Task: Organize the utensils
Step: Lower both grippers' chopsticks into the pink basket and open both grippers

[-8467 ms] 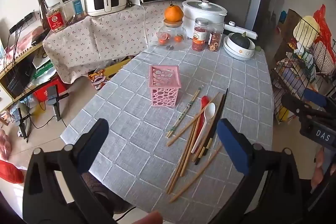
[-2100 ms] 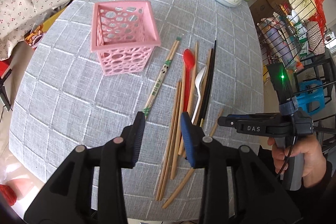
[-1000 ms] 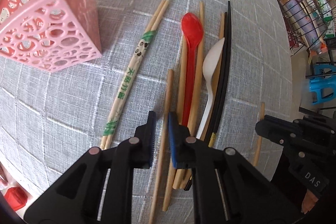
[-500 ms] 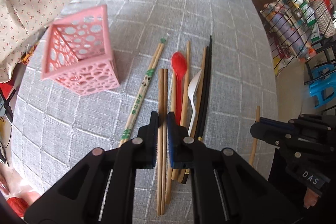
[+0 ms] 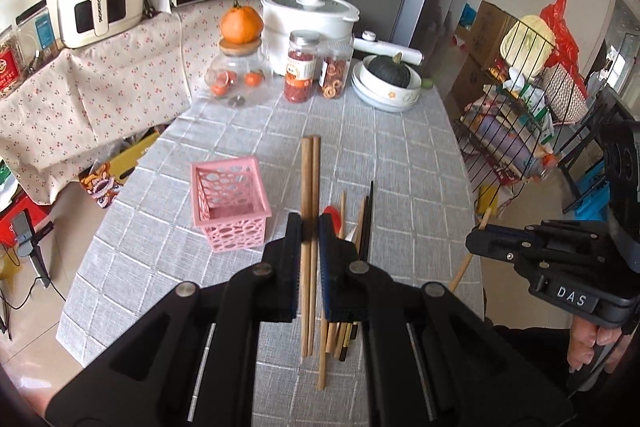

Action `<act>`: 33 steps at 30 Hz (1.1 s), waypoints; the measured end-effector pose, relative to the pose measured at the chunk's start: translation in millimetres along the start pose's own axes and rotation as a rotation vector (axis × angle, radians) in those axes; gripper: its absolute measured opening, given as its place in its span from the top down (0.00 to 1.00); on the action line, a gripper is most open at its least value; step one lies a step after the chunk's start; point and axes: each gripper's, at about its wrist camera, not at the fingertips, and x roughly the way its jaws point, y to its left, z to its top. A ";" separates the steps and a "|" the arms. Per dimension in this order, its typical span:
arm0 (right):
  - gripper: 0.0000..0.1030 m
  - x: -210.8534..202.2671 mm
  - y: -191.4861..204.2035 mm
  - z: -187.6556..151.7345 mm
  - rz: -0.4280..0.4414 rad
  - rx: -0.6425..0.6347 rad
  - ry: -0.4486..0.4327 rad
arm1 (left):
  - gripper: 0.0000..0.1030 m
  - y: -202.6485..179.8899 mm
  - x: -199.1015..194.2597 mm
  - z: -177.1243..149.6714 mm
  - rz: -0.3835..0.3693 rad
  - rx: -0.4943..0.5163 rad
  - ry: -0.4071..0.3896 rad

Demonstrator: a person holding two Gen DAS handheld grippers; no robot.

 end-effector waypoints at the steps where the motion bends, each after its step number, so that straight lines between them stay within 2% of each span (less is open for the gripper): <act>1: 0.95 -3.0 3.2 2.8 -0.003 -0.010 -0.020 | 0.91 2.0 -7.5 1.3 -0.006 -0.002 -0.021; 7: 0.95 -30.3 15.3 24.9 0.013 -0.029 -0.140 | 0.91 3.1 -39.7 19.1 -0.013 -0.011 -0.162; 12: 0.95 -44.0 24.5 43.2 0.037 -0.035 -0.206 | 0.91 7.3 -56.5 27.8 0.026 -0.019 -0.267; 24: 0.95 -53.6 49.0 74.5 0.112 -0.048 -0.338 | 0.91 26.8 -48.5 38.5 0.092 -0.079 -0.341; 29: 0.95 -48.8 59.9 84.8 0.142 -0.055 -0.382 | 0.91 36.5 -43.0 40.8 0.154 -0.093 -0.409; 33: 0.95 -38.2 66.3 91.2 0.148 -0.061 -0.396 | 0.91 44.7 -37.1 43.7 0.158 -0.104 -0.455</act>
